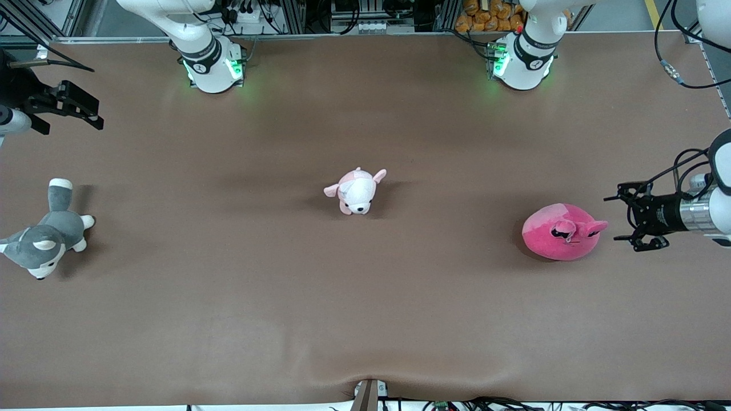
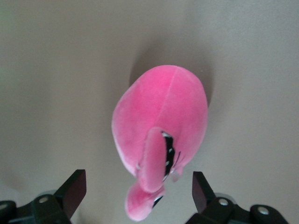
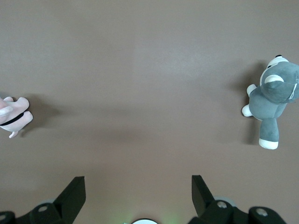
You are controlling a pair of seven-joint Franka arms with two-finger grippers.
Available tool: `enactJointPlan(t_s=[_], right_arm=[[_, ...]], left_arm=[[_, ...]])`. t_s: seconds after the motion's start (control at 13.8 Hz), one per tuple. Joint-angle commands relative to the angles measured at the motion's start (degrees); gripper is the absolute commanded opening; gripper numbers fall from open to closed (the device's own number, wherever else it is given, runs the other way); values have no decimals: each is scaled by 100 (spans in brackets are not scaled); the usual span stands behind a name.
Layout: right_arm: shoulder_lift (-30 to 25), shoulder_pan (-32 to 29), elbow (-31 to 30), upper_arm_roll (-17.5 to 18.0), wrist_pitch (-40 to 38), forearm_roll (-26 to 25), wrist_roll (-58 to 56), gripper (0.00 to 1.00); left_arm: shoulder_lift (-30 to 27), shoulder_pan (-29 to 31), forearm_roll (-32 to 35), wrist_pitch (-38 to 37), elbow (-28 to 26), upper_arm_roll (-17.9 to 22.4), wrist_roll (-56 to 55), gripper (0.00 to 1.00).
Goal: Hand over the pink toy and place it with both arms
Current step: 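Close the left gripper on the pink toy's neck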
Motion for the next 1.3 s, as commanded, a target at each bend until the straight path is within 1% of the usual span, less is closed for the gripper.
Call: enactJointPlan(t_s=[0.0, 0.14, 0.43, 0.51, 0.58, 0.72, 0.87, 1.09, 1.16, 1.23], right_arm=[[51, -92, 121, 56, -96, 34, -66, 100], [51, -92, 121, 56, -96, 34, -66, 100], [51, -92, 121, 56, -96, 34, -66, 100], [51, -92, 121, 56, -96, 34, -66, 100], [51, -92, 121, 56, -96, 34, -66, 100], [51, -92, 121, 56, -96, 34, -66, 100], [51, -92, 121, 56, -96, 34, -66, 100], [51, -92, 121, 56, -96, 34, -66, 100], [51, -92, 121, 56, -96, 34, -66, 100], [51, -92, 121, 56, -96, 34, -66, 100]], left_arm=[[194, 44, -265, 86, 58, -21, -54, 100], [361, 52, -607, 156, 49, -13, -63, 100], [511, 26, -608, 165, 58, -12, 16, 100], [529, 26, -608, 165, 58, -12, 25, 96], [529, 17, -565, 165, 58, -12, 33, 89], [555, 44, -556, 165, 58, -12, 51, 79], [573, 96, -538, 156, 41, -12, 356, 72], [573, 70, -512, 68, 32, -4, 561, 71], [573, 70, -503, 60, 32, -4, 561, 64], [573, 79, -468, 42, 40, -4, 570, 55]])
